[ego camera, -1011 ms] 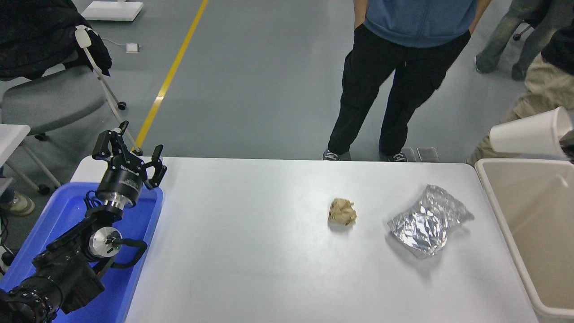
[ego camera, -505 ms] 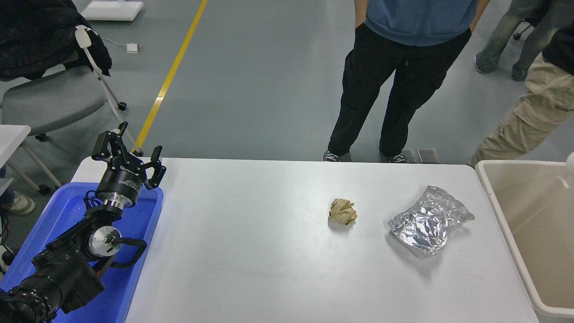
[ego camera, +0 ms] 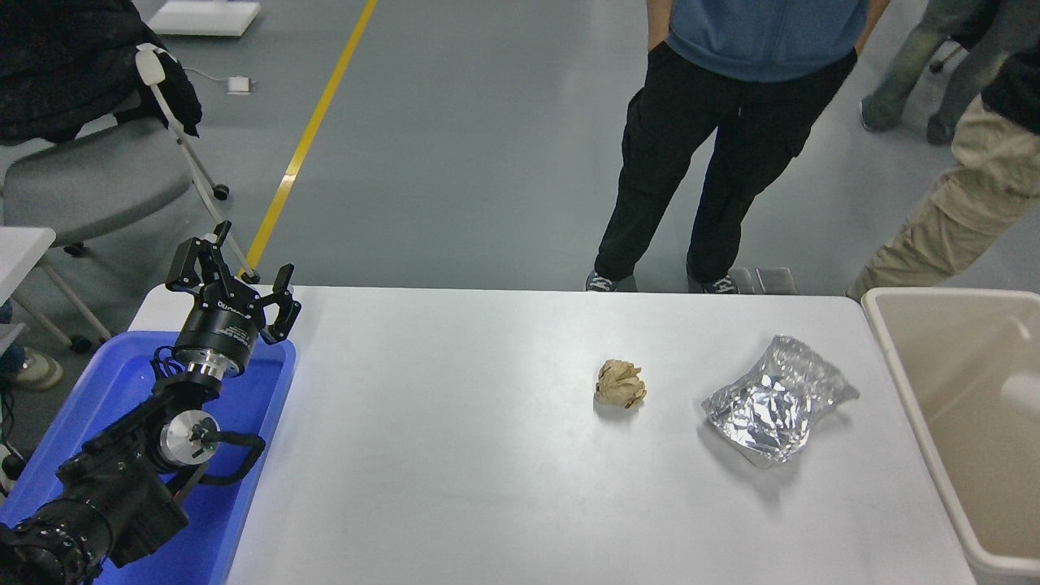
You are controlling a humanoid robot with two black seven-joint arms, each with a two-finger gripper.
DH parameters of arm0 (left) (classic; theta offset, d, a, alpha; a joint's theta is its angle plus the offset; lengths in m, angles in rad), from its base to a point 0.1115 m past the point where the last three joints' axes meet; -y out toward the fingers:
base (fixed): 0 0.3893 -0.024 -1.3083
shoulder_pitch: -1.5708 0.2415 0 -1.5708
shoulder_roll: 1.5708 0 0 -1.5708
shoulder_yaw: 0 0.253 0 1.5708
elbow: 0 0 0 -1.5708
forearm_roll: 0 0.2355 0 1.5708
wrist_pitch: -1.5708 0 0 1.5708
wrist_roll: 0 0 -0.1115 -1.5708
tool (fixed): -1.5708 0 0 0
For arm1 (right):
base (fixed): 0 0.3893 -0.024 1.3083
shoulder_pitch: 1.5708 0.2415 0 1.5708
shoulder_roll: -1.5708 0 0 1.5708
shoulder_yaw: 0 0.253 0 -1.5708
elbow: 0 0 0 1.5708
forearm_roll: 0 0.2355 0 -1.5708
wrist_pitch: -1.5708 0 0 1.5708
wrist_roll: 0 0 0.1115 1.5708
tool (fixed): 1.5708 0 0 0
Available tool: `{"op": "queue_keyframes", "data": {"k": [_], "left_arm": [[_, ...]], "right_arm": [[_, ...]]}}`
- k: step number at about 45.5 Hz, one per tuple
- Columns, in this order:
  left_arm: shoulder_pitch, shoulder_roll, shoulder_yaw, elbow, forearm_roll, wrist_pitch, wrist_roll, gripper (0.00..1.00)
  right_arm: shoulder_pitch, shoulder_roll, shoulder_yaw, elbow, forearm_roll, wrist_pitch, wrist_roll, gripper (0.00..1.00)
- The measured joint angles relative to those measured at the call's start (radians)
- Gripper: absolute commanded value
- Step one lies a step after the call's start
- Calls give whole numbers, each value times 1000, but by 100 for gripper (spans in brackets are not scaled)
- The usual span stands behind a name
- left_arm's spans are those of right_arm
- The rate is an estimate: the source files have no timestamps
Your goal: Dispose of the paper cup in the dustbin
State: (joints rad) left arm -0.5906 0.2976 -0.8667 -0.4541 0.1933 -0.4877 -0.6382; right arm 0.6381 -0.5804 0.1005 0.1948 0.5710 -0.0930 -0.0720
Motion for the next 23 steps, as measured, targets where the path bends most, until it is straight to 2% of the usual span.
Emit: {"op": "queue_keyframes", "data": {"k": [9,23], "left_arm": [[0,0,0,0,0,0,0,100],[0,0,0,0,0,0,0,100]], "right_arm": [[-25,57,141,-54,-15,-70,-17,0],[-40,104,265,-80,-21,-97,-23,0]]}}
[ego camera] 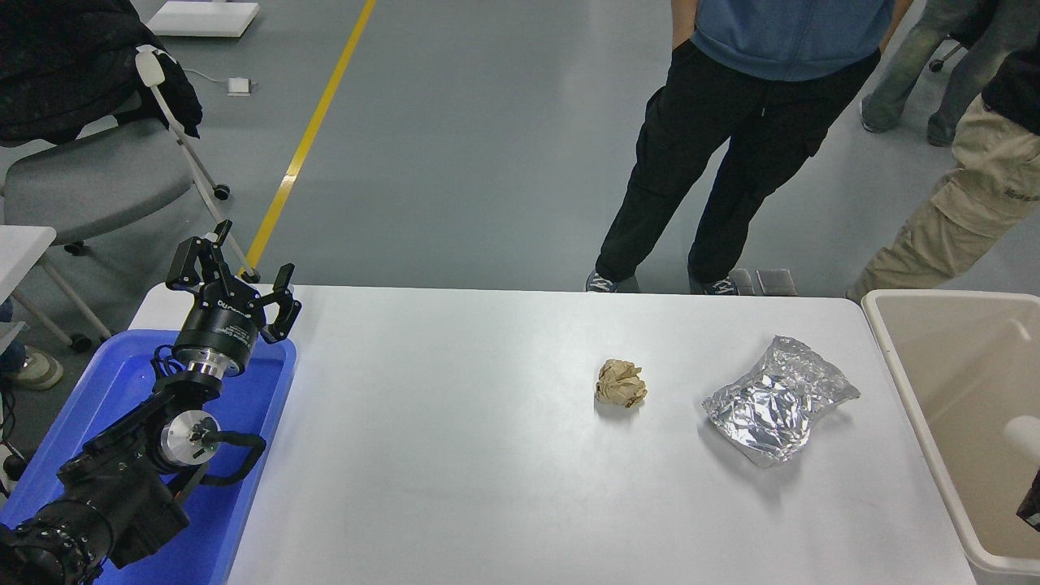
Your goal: Dispose of the paper cup in the dustbin
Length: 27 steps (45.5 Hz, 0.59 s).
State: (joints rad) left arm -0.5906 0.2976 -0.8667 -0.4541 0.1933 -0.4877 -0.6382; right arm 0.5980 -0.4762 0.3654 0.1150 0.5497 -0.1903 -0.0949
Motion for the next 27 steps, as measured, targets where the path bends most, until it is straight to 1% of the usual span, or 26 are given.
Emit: {"op": "queue_keyframes", "data": {"k": [3,5,6,8,9,10,11,14,27], "left_arm": [[0,0,0,0,0,0,0,100],[0,0,0,0,0,0,0,100],[0,0,0,0,0,0,0,100],[0,0,0,0,0,0,0,100],[0,0,0,0,0,0,0,100],[0,0,0,0,0,0,0,100],[0,0,0,0,0,0,0,100],[0,0,0,0,0,0,0,100],[0,0,0,0,0,0,0,100]], "right_arm": [[-2,6,16,-2,-1,-2,0,0],[-4,10,25,-3,-1,-3,2,29],[-4,11,27,-3,-1,-3,3,40],[-5,14,34,-5,-1,-5,3,51],[-5,16,37,-5,-1,-5,4,62],[-6,18,40,-5,-1,-5,4,74],[-6,20,44,-5,-1,-6,4,84],[-6,23,54,-6,-1,-6,5,99],[-7,25,85,-6,-5,15,6,100]]}}
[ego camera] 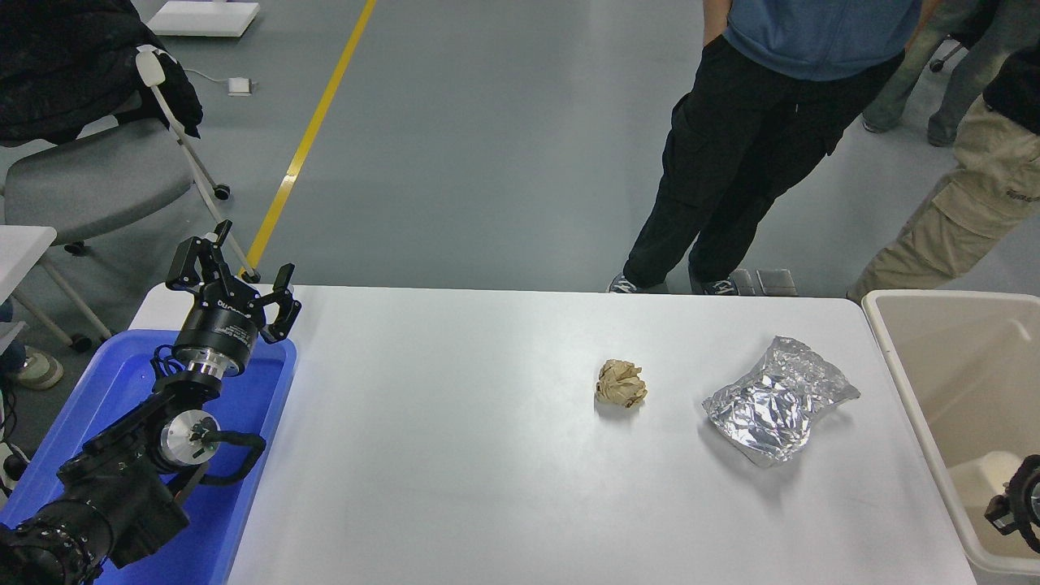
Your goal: Dispose of the paper cup in the dustbin
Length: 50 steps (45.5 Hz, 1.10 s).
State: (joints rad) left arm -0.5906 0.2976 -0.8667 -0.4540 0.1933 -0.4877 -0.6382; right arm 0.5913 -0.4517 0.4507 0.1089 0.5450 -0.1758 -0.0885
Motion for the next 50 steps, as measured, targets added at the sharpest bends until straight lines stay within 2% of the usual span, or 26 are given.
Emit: {"op": "queue_keyframes", "data": {"k": [9,19,31,39,50], "left_arm": [[0,0,0,0,0,0,0,100],[0,0,0,0,0,0,0,100],[0,0,0,1,0,0,0,100],[0,0,0,1,0,0,0,100],[0,0,0,1,0,0,0,100]], "right_arm": [[4,-26,4,6,-17,89,0,100],[33,-114,11,40,-26,285,0,100],[88,-270,16,244,-39,503,3,100],[112,-322,55,401,-122,565,22,100],[124,-309,150,580,-349,580,91,100]]}}
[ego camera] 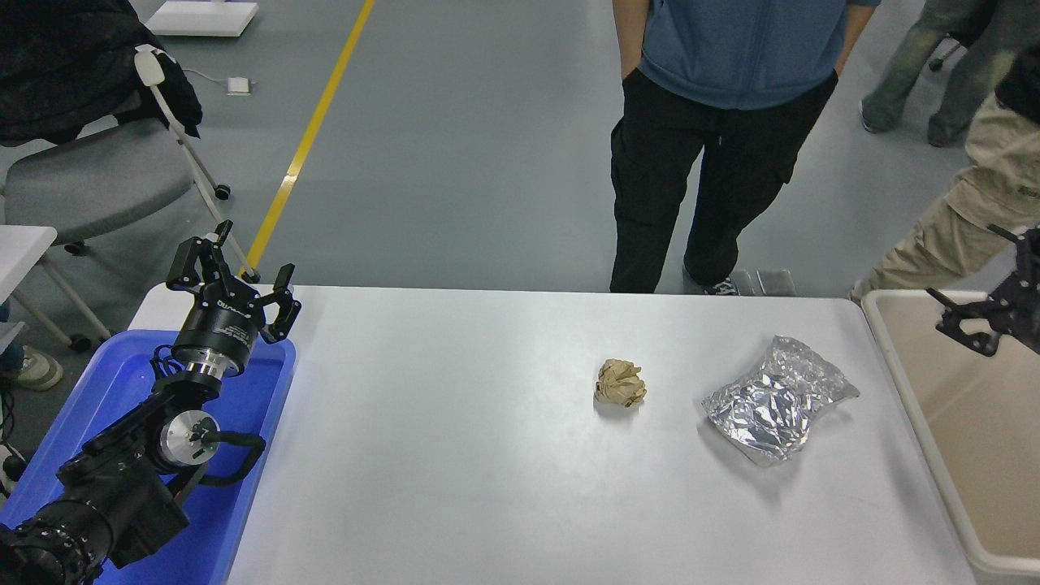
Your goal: Dispose of the paper cup in the dustbin
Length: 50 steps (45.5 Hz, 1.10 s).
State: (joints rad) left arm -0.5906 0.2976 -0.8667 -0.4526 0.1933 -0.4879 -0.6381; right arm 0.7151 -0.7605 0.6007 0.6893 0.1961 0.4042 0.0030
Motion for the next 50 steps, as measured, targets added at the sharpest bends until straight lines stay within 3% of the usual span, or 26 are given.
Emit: {"op": "queue_keyframes", "data": {"k": [8,22,33,50], "left_arm": [[0,0,0,0,0,0,0,100],[0,0,0,0,0,0,0,100],[0,0,0,0,0,0,0,100],[0,0,0,0,0,0,0,100]], "right_arm": [[2,71,22,53,-107,-79,55,100],[4,302,40,82,-227,-342,146,100],[9,465,40,15,-248,-423,169,100],[4,620,44,-51,-246,-450,218,100]]}}
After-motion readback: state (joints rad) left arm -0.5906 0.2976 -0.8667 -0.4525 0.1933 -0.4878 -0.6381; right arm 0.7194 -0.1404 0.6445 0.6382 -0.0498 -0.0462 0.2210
